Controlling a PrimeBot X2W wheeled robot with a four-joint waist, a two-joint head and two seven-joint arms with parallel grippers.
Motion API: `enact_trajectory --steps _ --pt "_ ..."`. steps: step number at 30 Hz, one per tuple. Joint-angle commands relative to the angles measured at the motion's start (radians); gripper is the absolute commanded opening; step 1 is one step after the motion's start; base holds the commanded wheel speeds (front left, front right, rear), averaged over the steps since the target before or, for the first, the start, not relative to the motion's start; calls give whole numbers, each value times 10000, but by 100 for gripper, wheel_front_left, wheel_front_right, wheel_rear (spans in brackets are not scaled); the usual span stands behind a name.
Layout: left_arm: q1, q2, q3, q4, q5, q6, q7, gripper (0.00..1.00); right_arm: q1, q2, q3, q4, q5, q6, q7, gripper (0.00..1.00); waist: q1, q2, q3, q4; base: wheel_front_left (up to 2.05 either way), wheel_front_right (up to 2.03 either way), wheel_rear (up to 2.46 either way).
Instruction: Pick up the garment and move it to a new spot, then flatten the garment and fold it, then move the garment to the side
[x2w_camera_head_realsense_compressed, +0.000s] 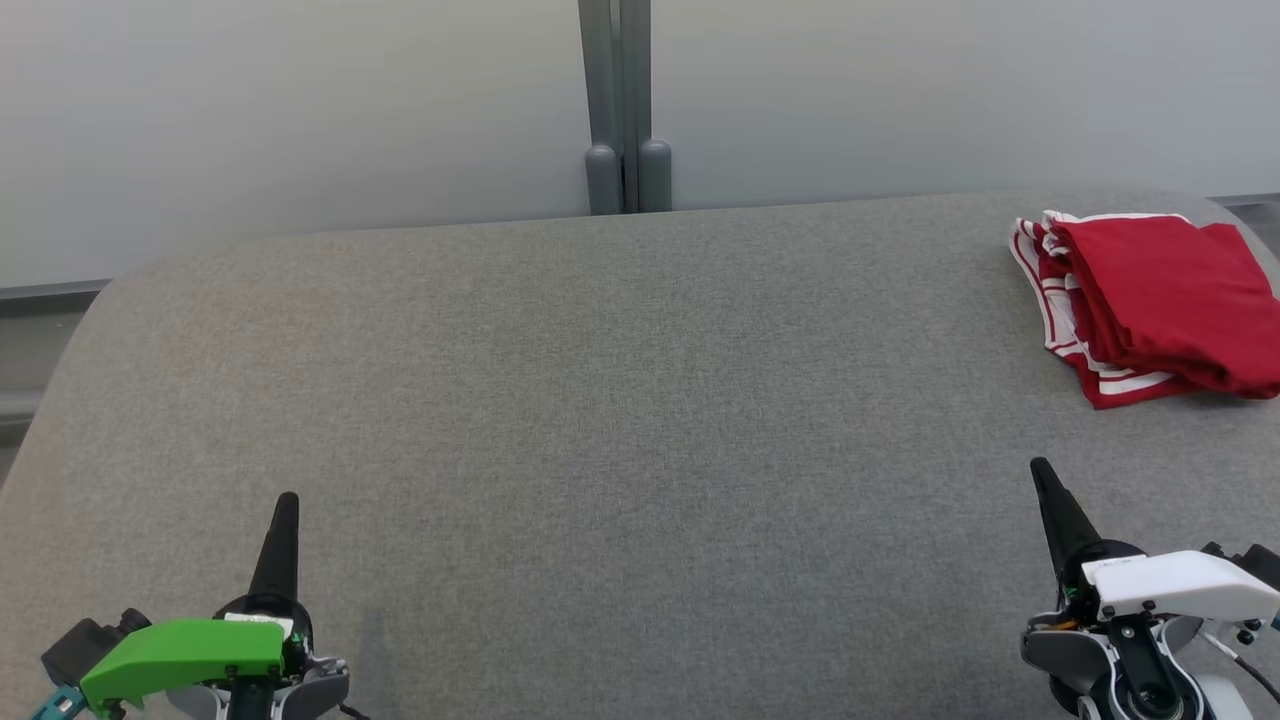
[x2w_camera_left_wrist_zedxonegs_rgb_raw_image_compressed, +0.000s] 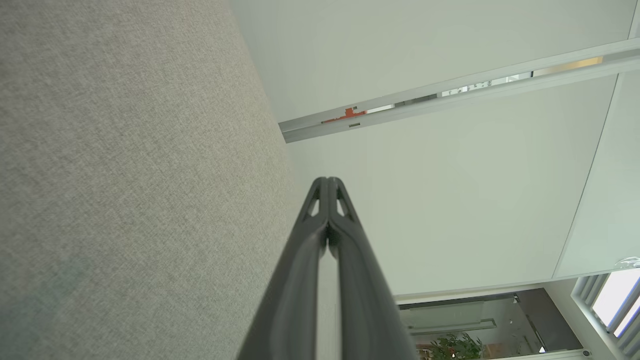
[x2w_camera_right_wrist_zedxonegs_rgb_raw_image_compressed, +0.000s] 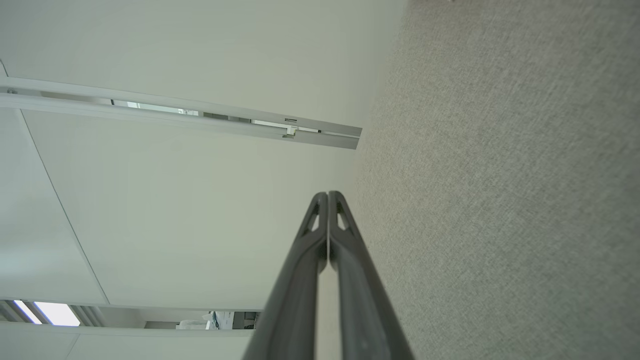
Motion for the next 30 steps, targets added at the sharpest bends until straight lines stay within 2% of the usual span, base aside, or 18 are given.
enact_trajectory --steps 1,30 --pt "-258 52 77 -18 -265 -94 71 0 -215 14 -46 8 245 4 75 0 0 0 18 -7 0 0 0" --pt "-724 -15 537 207 -2028 -270 631 0 -599 87 -296 232 1996 4 611 0 0 0 300 -108 0 0 0"
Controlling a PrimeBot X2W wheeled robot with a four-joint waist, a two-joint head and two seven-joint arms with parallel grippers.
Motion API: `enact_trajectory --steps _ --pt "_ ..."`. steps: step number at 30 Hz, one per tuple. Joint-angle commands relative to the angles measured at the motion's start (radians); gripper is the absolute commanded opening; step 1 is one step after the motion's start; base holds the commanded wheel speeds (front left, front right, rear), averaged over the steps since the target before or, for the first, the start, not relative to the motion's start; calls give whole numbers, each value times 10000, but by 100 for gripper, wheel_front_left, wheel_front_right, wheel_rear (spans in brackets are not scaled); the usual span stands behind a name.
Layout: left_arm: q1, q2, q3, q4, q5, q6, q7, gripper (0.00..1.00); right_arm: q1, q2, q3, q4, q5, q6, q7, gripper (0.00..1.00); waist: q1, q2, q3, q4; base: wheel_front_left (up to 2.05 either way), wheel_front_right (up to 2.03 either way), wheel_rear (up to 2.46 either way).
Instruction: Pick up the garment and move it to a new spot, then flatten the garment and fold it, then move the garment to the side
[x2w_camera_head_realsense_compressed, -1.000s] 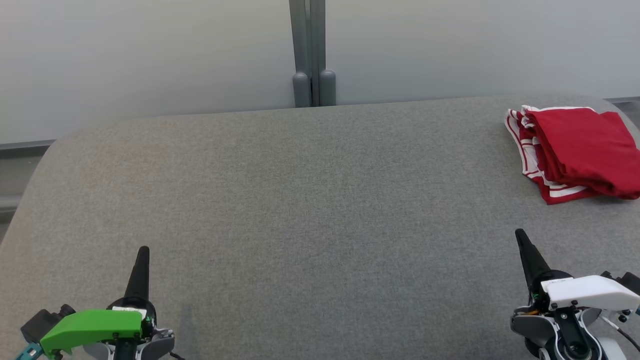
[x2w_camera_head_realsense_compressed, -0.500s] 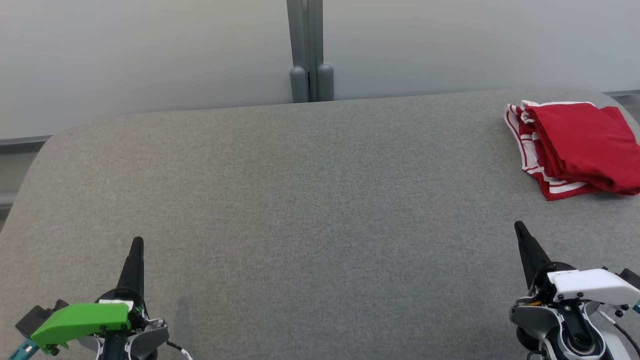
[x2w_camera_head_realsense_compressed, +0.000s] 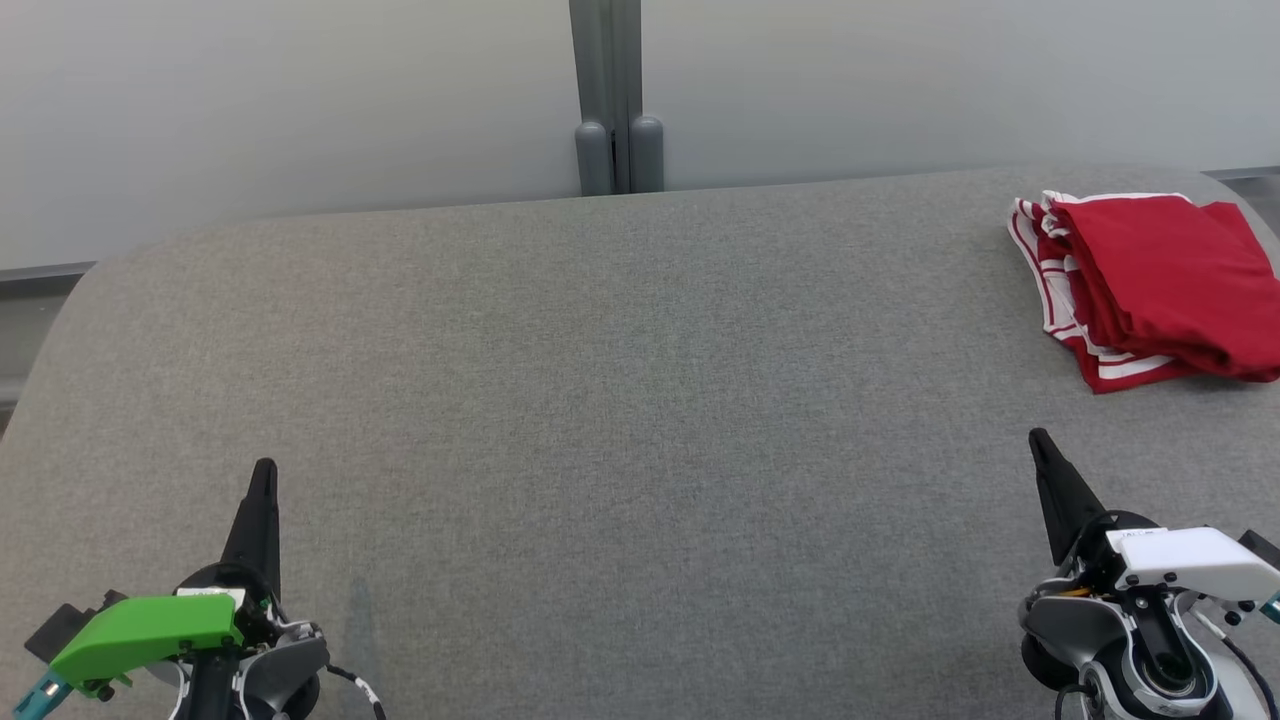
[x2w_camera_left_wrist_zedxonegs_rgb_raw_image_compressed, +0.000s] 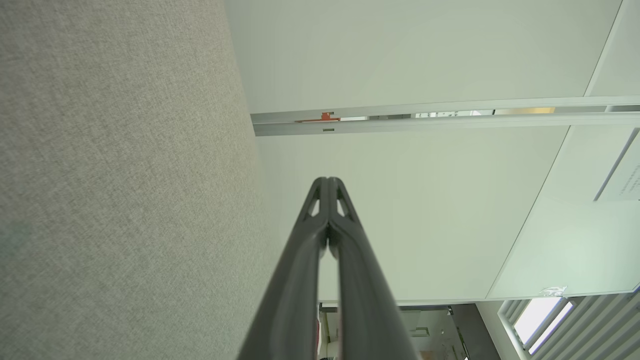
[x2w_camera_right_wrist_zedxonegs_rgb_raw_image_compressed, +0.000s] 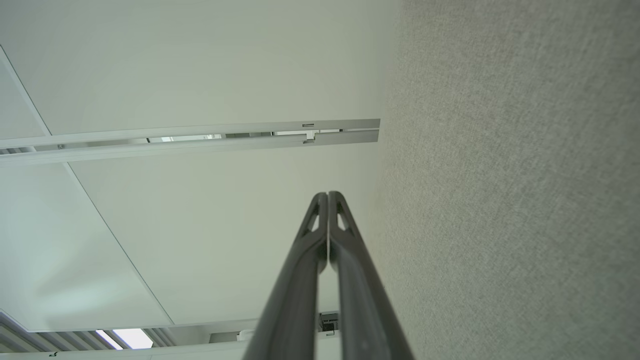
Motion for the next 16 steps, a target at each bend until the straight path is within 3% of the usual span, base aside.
enact_trajectory --steps 1,16 --pt "-166 2 42 15 -35 -62 24 0 -66 0 -18 19 58 4 43 0 0 0 -1 0 0 0 0" --pt "-172 -49 96 18 47 -61 72 0 -70 18 -42 19 23 4 68 0 0 0 -1 0 0 0 0"
